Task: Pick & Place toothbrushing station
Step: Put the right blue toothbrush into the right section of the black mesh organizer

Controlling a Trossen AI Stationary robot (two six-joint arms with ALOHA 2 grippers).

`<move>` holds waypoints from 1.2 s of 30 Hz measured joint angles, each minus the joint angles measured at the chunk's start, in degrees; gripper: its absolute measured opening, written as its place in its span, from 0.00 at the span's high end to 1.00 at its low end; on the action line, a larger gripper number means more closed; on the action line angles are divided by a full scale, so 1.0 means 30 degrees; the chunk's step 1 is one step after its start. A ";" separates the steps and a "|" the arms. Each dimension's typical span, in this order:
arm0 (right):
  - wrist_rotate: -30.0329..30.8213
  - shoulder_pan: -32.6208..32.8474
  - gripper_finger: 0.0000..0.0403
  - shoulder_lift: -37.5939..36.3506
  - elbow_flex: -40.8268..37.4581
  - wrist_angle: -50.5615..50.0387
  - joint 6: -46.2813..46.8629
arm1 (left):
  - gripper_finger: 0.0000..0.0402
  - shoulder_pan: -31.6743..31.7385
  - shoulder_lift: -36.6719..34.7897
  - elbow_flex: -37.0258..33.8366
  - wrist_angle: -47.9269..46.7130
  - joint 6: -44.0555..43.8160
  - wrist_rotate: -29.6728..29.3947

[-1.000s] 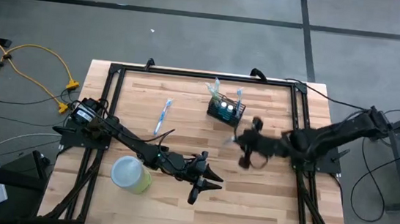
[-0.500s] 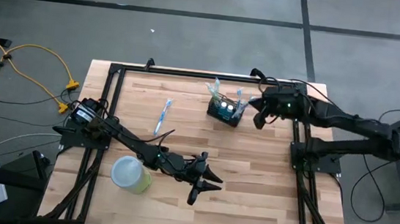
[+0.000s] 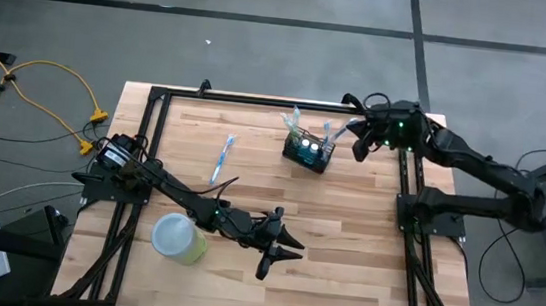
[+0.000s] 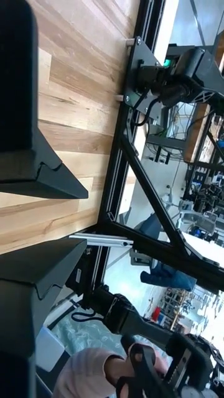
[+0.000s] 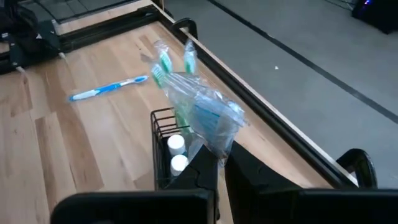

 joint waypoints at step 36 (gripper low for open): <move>-0.0401 -0.0157 0.97 0.5508 0.0007 0.0692 -0.0050 | 0.73 -0.0040 0.0000 -0.0007 0.0007 0.0007 0.0109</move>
